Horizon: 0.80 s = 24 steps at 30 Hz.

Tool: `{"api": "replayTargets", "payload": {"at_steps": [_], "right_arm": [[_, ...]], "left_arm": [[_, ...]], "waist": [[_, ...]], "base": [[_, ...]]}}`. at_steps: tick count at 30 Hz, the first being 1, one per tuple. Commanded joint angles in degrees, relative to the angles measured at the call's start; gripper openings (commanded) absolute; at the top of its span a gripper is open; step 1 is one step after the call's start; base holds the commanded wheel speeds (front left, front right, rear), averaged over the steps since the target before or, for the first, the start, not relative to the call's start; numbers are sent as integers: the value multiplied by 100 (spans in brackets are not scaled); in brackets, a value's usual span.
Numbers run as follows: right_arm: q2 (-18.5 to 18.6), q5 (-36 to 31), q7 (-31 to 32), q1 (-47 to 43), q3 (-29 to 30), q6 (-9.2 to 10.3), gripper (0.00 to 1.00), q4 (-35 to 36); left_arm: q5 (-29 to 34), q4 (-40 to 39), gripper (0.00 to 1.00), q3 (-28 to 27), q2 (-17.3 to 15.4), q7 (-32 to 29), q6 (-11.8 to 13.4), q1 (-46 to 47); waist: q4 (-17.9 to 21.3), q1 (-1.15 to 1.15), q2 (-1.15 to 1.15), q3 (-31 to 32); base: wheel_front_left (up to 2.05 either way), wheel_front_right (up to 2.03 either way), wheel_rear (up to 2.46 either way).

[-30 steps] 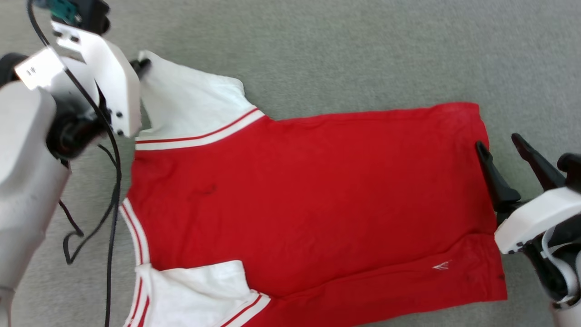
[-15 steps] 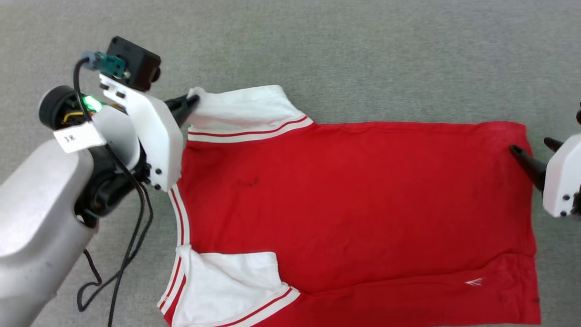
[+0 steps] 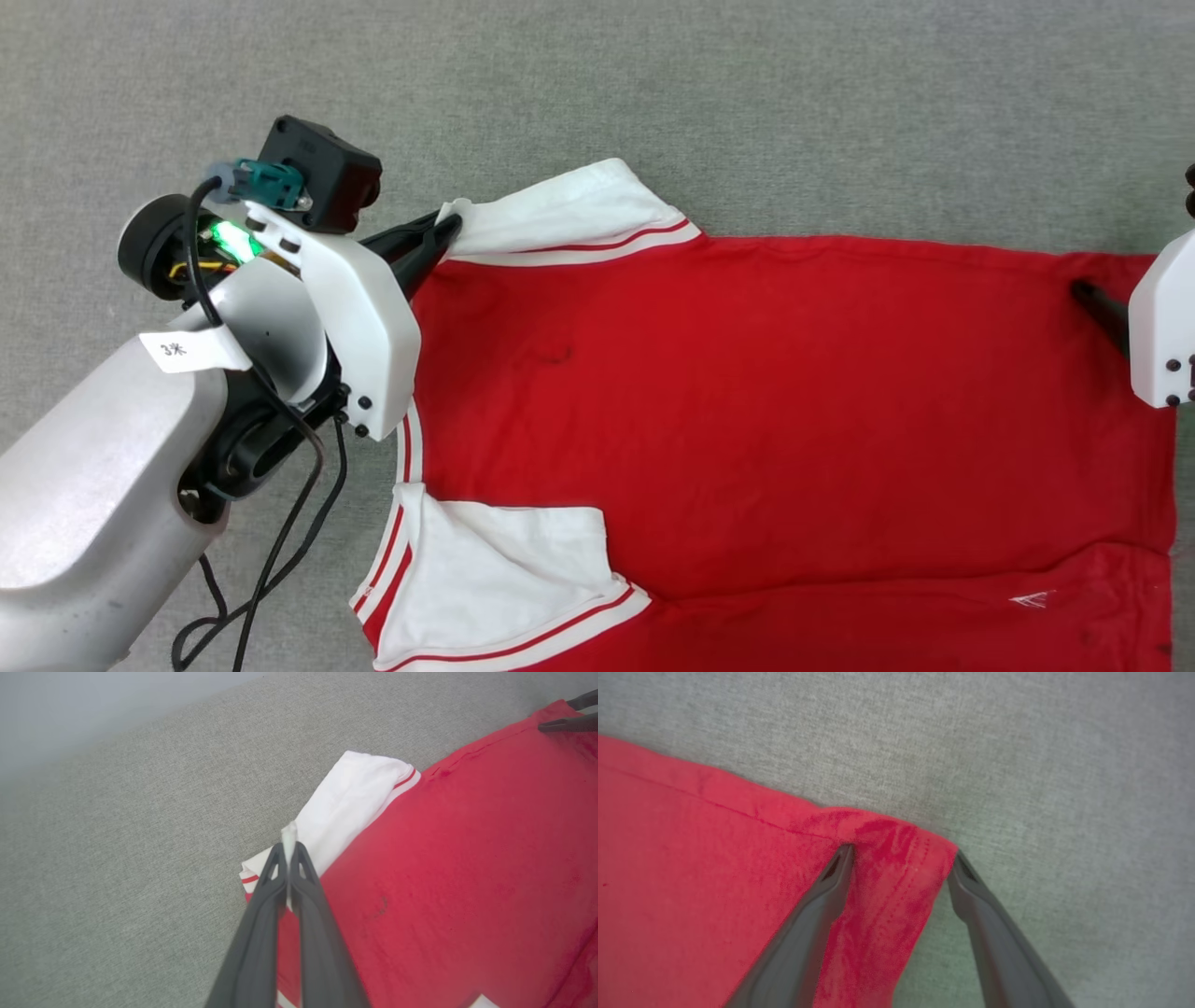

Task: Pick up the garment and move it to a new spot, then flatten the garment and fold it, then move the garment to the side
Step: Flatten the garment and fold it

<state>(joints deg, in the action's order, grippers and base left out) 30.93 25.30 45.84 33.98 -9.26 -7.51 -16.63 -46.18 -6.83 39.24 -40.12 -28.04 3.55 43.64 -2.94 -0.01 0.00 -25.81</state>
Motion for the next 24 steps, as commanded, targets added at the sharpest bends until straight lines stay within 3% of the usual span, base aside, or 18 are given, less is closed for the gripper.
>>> {"api": "replayTargets", "payload": {"at_steps": [1, 3, 4, 5, 6, 17, 24], "right_arm": [[-20, -16, -12, -33, -111, 5, 100, -105], [-53, 52, 3, -47, -223, 3, 100, -214], [-63, 83, 17, -67, -279, 3, 67, -271], [-74, 117, 14, -87, -324, 3, 5, -315], [-73, 153, -1, -109, -363, 3, 0, -356], [-177, 521, -1068, -175, -13, 6, 0, -566], [-316, 802, -1680, -647, 241, 6, 0, -583]], "left_arm": [[7, -23, 0, 11, 22, 20, 16, -53], [2, -21, 0, 14, 20, 58, 14, -83], [-7, -7, 0, 15, 25, 62, 14, -96], [-10, 16, 0, 19, 30, 80, 14, -110], [-6, 38, 0, 22, 31, 105, 14, -121], [10, 389, 0, -36, 104, 618, 97, -462], [-93, 435, 0, -117, 149, 1003, 307, -966]], "waist": [[-42, 1, 0, -41], [-73, 1, 0, -64], [-85, 1, 0, -67], [-96, 1, 0, -64], [-106, 1, 0, -53], [-45, 1, 0, 546], [-17, 1, 0, 1181]], "base": [[0, 0, 0], [0, 0, 0], [0, 0, 0], [0, 0, 0], [0, 0, 0], [0, 0, 0], [0, 0, 0]]}}
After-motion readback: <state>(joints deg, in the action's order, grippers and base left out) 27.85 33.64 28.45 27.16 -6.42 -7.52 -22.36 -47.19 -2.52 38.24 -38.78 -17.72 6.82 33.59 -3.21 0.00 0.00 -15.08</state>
